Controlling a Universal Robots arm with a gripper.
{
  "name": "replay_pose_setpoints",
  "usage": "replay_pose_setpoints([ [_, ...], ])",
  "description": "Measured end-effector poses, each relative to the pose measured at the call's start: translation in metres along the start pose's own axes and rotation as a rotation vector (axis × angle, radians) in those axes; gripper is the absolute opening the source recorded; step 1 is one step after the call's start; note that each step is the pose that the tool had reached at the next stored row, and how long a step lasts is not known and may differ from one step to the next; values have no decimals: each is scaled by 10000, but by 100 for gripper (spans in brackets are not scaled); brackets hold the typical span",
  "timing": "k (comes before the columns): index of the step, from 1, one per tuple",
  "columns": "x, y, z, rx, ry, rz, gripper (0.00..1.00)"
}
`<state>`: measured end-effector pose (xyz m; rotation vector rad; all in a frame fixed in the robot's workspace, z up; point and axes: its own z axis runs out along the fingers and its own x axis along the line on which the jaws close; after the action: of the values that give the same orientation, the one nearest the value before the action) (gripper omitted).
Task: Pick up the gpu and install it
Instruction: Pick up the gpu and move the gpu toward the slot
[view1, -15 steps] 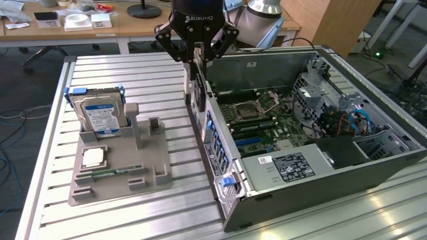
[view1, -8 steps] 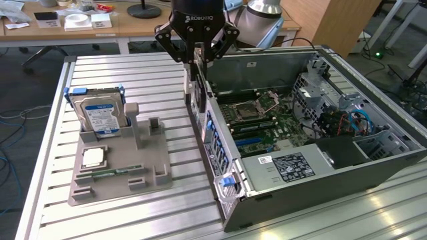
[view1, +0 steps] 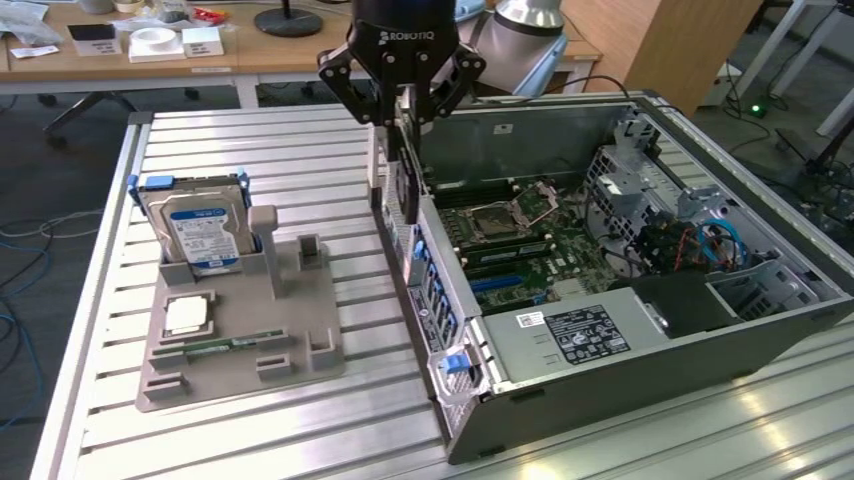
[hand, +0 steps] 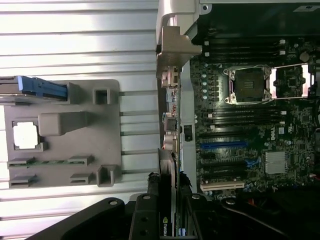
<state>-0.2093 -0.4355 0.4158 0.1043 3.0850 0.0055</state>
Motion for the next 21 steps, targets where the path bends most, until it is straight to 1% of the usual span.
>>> replay_pose_setpoints([
  [9,-167,22,10,0,0,0,26],
  [21,-472,84,27,-1,0,1,26],
])
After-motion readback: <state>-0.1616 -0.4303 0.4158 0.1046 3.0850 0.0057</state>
